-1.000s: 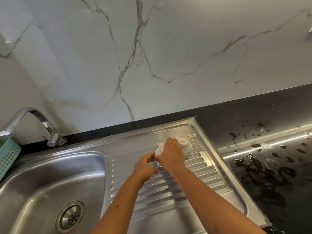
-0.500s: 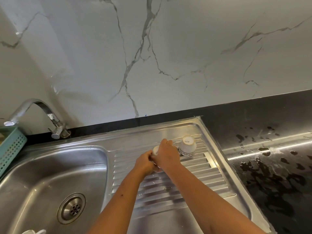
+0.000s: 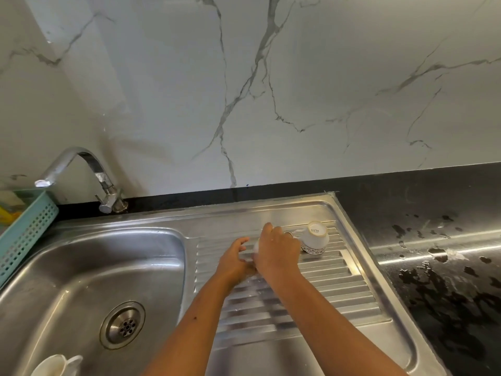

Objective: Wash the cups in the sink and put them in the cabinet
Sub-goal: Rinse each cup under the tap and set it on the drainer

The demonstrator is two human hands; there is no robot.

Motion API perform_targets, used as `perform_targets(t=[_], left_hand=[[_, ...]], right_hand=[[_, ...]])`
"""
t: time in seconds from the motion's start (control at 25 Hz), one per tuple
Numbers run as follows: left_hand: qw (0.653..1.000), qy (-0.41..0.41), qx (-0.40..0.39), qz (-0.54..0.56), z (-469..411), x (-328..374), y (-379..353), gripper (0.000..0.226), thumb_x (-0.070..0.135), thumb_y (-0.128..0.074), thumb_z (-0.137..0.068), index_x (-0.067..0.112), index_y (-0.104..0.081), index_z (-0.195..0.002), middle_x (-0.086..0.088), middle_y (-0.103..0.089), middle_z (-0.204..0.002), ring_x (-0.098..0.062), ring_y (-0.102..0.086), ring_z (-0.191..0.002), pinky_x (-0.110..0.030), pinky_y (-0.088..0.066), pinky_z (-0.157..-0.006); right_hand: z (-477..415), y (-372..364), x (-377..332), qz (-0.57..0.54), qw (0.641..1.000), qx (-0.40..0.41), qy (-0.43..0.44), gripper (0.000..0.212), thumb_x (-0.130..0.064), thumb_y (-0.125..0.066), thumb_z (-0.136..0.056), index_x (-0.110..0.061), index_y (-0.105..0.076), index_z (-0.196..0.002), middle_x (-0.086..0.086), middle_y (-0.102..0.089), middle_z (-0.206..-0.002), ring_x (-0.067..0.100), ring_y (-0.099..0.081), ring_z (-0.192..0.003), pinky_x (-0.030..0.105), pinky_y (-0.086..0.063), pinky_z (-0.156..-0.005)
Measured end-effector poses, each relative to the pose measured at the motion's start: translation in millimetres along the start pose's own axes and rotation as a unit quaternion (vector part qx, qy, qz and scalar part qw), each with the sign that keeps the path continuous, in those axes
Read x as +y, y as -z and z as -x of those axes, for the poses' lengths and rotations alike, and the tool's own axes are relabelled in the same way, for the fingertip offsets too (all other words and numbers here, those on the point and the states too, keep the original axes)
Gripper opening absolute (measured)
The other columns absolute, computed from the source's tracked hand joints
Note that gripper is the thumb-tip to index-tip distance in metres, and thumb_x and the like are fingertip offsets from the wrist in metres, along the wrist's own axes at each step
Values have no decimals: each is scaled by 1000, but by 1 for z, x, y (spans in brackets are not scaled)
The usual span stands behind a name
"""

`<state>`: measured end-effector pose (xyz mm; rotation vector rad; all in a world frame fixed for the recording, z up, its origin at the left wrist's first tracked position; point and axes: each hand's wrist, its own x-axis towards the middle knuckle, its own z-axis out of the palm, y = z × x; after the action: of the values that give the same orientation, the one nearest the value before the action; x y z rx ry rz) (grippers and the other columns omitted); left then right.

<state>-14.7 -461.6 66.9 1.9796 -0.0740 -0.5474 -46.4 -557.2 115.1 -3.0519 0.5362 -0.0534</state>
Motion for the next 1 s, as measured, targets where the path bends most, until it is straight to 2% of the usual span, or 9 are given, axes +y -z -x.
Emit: perform_targets(t=[0.08,0.16,0.2,0.32,0.44,0.6,0.68,0.8,1.0], left_hand=[[997,0,56,45,3,-20,23,54,8,-71,-81,20,-50,-129,1,-58,-122,-21,-60,-105,-34,-56,-86],[989,13,114,98,10,-42,54,43,0,-64,-83,12,-55,-124,-8,-66,-110,-17,-65,-89,-25,-57,-67],[981,27,142,132,16,-55,72,40,-4,-60,-84,10,-55,-121,-9,-67,-104,-16,-64,-81,-22,-54,-60],[955,93,196,204,39,-94,126,34,-5,-57,-85,11,-57,-114,-5,-64,-90,-14,-58,-73,-24,-47,-56],[918,163,272,239,69,-148,189,25,-1,-56,-86,8,-60,-109,-7,-58,-67,-11,-52,-46,-18,-41,-41],[881,221,302,289,99,-204,272,22,0,-53,-90,8,-58,-110,-7,-57,-75,-17,-53,-62,-27,-43,-55],[887,219,285,290,107,-214,298,19,0,-53,-91,9,-57,-107,-7,-57,-77,-18,-52,-65,-27,-41,-55],[910,212,231,272,112,-233,338,18,3,-56,-90,11,-60,-104,-6,-59,-83,-17,-54,-69,-28,-43,-59],[936,189,180,238,110,-250,368,14,10,-56,-90,22,-59,-95,-2,-64,-93,-15,-58,-78,-28,-47,-71]], right_hand=[[9,4,-29,5,999,-2,48,44,-31,-61,-88,-11,-44,-124,8,-59,-112,26,-59,-103,35,-47,-81],[22,2,-64,-24,993,-17,111,36,-27,-57,-91,-11,-49,-122,9,-60,-112,27,-59,-103,36,-46,-81],[30,-2,-82,-41,988,-29,146,33,-25,-55,-91,-12,-50,-121,9,-61,-113,28,-60,-103,37,-46,-80],[49,-19,-125,-49,969,-89,224,32,-21,-54,-90,-13,-52,-121,11,-60,-116,31,-58,-106,37,-47,-81],[67,-43,-183,-34,947,-133,291,29,-15,-54,-87,-12,-55,-116,12,-60,-116,34,-57,-109,39,-48,-84],[89,-87,-277,-13,879,-206,431,32,-16,-52,-90,-15,-55,-122,11,-54,-127,35,-51,-117,43,-47,-90],[100,-116,-306,4,838,-231,493,36,-10,-49,-90,-15,-54,-125,10,-50,-130,34,-46,-121,46,-46,-93],[121,-157,-351,61,787,-209,578,39,-1,-49,-88,-12,-56,-125,9,-49,-129,33,-44,-121,46,-47,-86],[132,-182,-388,181,768,-223,573,55,-1,-56,-87,-17,-42,-138,11,-37,-147,28,-39,-132,45,-41,-94]])
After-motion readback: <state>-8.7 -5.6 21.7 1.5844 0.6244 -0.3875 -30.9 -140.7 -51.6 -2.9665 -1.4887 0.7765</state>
